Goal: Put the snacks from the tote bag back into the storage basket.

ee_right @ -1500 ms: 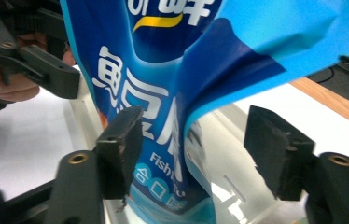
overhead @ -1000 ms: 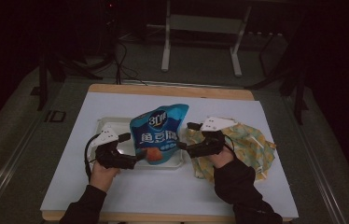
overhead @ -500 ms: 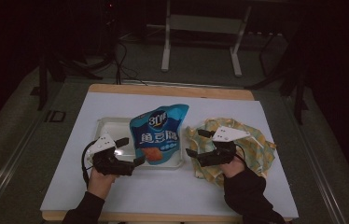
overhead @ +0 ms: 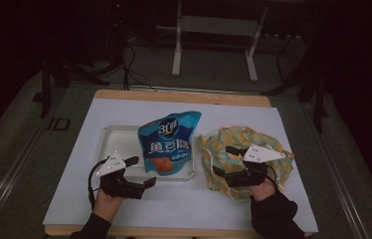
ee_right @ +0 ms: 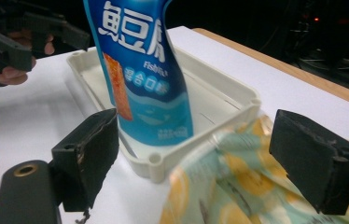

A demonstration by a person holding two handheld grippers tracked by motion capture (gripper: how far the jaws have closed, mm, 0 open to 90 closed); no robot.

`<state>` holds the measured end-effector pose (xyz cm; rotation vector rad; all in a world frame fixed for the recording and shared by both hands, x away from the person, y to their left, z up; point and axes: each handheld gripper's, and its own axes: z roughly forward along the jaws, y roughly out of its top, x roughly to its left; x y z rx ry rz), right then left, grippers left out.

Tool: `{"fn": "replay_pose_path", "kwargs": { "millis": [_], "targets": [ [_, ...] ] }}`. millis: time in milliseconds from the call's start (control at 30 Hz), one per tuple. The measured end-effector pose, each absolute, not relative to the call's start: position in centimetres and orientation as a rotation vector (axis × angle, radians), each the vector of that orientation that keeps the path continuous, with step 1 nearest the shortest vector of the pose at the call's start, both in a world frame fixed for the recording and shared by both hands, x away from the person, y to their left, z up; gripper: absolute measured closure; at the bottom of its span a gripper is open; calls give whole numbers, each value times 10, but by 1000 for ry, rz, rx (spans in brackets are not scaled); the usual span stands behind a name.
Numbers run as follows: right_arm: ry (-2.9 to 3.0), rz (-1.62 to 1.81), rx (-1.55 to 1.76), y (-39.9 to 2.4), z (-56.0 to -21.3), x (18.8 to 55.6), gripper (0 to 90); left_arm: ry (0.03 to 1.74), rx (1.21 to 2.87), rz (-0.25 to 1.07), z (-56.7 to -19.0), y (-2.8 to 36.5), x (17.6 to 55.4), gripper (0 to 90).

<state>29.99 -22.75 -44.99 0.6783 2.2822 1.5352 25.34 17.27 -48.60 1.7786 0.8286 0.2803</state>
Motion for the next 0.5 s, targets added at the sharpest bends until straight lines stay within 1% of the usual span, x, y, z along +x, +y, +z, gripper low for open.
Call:
{"fn": "replay_pose_path", "kwargs": {
  "millis": [233, 500],
  "targets": [
    [2228, 1517, 717, -251, -455, 289, 153, 830, 1842, 246, -500, 170, 247, 24],
    [2203, 1483, 756, -271, -462, 276, 150, 786, 1872, 208, -503, 158, 243, 24]
  ]
}}
